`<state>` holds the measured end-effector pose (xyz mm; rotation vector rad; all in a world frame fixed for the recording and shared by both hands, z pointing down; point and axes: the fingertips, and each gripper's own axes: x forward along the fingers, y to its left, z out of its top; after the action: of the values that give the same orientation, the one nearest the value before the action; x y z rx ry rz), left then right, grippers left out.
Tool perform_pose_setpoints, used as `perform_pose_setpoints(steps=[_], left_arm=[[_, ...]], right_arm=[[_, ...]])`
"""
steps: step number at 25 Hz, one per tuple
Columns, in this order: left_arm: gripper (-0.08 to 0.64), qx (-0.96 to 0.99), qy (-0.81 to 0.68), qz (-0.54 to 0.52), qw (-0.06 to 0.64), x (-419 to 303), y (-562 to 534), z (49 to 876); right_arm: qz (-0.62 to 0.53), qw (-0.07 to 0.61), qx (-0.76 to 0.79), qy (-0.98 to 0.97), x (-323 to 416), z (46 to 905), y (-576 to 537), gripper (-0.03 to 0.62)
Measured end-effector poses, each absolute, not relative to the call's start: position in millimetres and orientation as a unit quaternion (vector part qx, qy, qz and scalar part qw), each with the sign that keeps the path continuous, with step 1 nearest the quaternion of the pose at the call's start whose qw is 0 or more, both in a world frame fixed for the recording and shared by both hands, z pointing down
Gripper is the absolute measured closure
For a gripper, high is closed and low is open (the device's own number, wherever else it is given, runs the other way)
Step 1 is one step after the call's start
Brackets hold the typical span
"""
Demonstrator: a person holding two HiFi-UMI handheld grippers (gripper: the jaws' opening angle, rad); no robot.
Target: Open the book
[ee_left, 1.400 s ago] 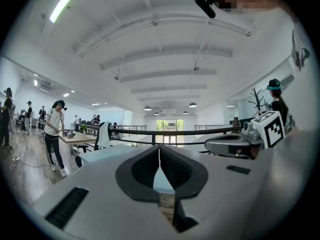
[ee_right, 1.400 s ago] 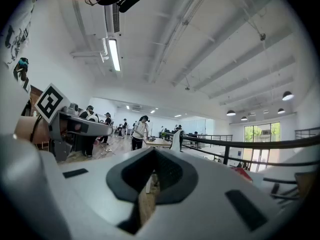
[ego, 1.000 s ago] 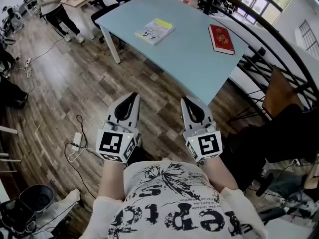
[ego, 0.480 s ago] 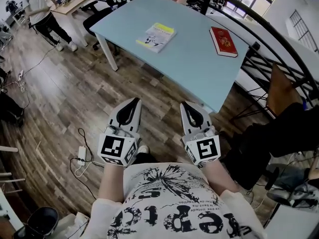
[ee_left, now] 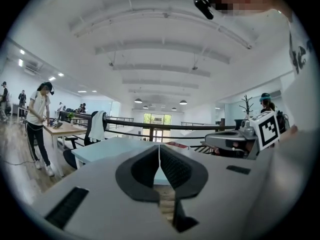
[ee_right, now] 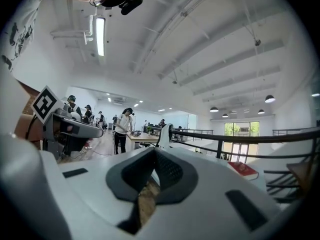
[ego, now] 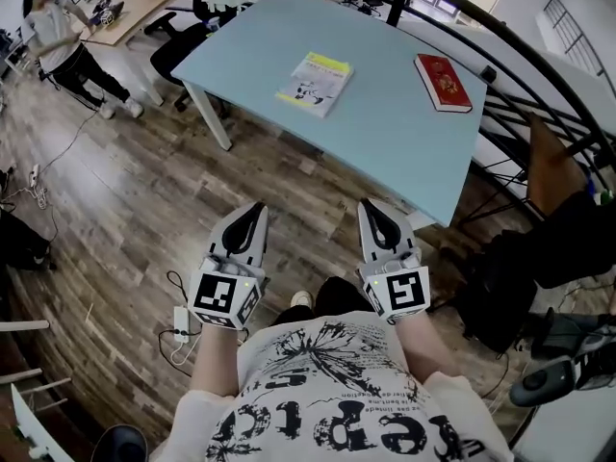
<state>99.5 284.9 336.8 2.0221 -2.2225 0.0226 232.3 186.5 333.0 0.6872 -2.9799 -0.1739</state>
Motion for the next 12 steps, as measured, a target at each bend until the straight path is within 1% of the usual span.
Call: perform_pose_setpoints(steps=[6, 12], left_arm=[[0.537, 0.675, -0.735, 0.017, 0.066, 56.3, 257.1, 349.1], [0.538, 0.675, -0.733, 0.038, 0.074, -2.2, 193.7, 368.9]], right_arm=[[-0.048, 0.047, 0.228, -0.971, 184.9, 348.4, 153.0, 0.581], [-0.041, 0.052, 0.238, -0.969, 130.8, 370.4, 89.2, 0.581]])
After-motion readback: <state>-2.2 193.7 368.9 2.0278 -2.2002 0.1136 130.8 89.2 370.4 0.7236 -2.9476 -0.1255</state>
